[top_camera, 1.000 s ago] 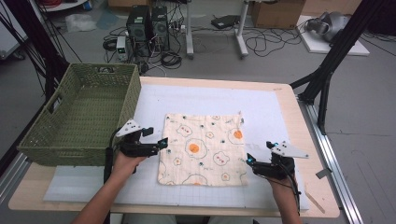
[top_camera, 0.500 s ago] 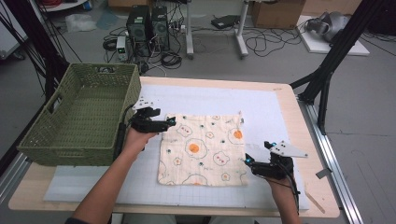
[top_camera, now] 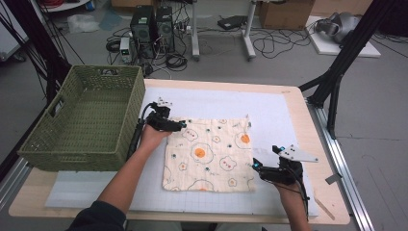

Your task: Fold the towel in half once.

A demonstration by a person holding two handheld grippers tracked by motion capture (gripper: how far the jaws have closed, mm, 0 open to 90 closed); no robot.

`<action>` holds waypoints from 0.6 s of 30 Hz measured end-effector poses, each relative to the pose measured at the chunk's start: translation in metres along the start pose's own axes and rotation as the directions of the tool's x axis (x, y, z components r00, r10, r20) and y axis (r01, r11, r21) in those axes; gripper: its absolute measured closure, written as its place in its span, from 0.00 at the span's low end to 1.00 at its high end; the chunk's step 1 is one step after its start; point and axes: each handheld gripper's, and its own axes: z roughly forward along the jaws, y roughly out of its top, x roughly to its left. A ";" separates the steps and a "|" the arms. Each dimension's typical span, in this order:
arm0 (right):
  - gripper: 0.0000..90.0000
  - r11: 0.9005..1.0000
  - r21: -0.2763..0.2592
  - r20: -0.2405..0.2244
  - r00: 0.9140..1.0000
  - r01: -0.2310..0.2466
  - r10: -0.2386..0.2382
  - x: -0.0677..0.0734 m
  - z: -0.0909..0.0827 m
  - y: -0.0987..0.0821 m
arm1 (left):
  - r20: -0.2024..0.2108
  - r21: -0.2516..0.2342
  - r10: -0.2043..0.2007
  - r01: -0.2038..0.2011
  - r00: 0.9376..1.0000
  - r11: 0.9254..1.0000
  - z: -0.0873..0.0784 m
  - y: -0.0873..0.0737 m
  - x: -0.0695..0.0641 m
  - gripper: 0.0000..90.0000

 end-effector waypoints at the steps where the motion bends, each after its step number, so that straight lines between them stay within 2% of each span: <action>1: 0.13 1.000 0.001 0.001 1.000 -0.001 0.001 0.000 0.000 0.000 | -0.003 0.007 0.002 -0.002 1.000 1.000 0.002 -0.001 0.000 0.23; 4: 0.13 1.000 0.003 0.000 1.000 -0.011 0.011 0.000 -0.001 0.000 | -0.045 0.061 0.035 -0.033 0.998 0.998 0.009 -0.006 0.000 0.26; 6: 0.13 1.000 0.003 -0.001 1.000 -0.007 0.007 -0.001 -0.001 -0.001 | -0.063 0.080 0.033 -0.027 0.997 0.996 0.011 -0.008 0.001 0.29; 18: 0.13 1.000 0.013 -0.003 1.000 -0.014 0.014 -0.003 -0.001 -0.003 | -0.062 0.054 0.027 -0.024 0.998 0.998 0.011 -0.010 0.004 0.45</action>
